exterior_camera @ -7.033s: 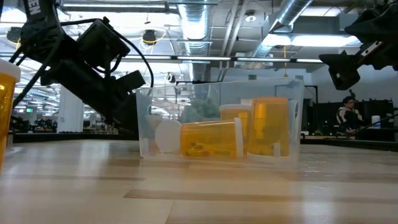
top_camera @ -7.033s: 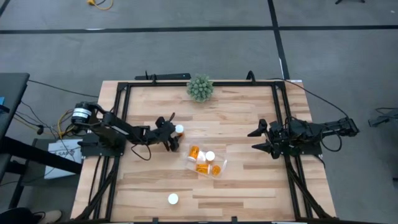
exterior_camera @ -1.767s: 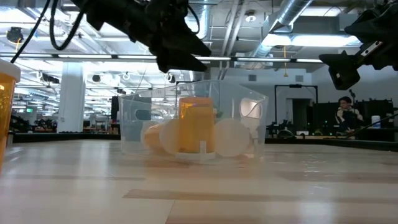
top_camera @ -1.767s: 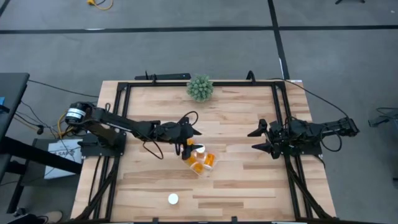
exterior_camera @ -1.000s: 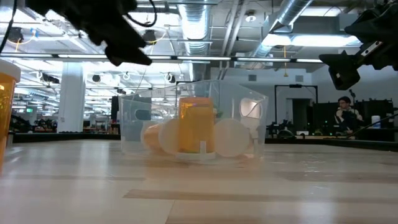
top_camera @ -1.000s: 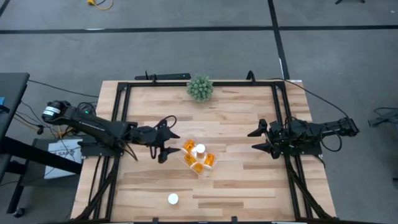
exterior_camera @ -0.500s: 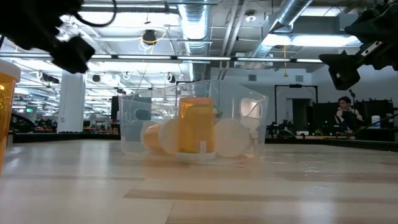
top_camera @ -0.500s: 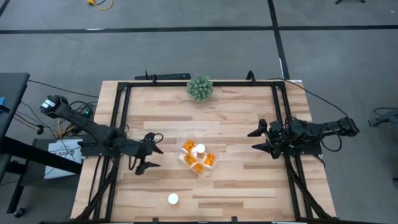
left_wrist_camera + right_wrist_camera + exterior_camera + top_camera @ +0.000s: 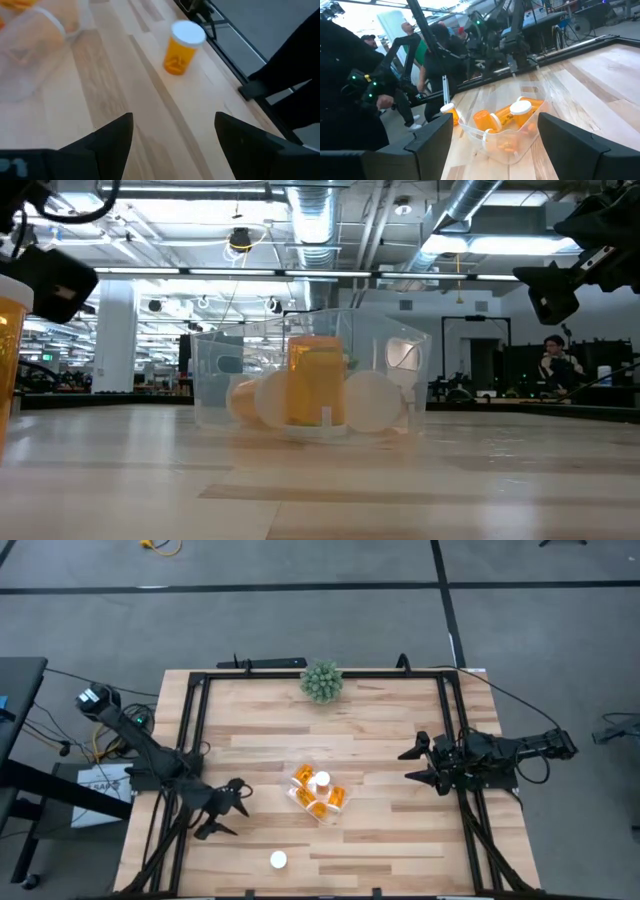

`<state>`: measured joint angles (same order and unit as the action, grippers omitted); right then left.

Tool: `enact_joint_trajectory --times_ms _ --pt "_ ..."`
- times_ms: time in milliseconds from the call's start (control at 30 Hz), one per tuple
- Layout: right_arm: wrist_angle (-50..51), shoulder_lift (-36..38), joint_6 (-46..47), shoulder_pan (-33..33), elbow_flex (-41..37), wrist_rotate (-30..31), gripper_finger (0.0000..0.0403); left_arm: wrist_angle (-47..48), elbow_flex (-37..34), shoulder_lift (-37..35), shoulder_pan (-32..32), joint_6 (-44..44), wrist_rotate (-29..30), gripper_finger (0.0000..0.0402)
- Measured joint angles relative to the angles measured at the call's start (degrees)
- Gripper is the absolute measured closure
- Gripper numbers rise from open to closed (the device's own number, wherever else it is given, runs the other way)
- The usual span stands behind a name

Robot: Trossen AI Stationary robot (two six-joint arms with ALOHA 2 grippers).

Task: Pick and place pill bottles into a basket
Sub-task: Put the orange pill bottle into the transparent bin

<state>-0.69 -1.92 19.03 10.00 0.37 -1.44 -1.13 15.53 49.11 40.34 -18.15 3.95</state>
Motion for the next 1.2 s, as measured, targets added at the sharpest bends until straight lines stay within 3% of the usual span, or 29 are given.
enact_joint_trajectory --times_ms 433,833,1200 --pt "0.00 -0.01 0.01 0.00 -0.01 -0.01 0.0117 -11.61 -7.41 2.77 6.16 -0.04 2.95 0.0132" --pt "0.00 -0.01 0.00 0.00 -0.01 -0.01 0.0117 -34.92 -7.23 24.13 6.59 1.09 5.49 0.0132" --pt "0.01 0.00 0.01 -0.02 0.00 -0.01 0.0117 -52.69 -0.65 44.80 6.33 1.29 8.17 0.0132"
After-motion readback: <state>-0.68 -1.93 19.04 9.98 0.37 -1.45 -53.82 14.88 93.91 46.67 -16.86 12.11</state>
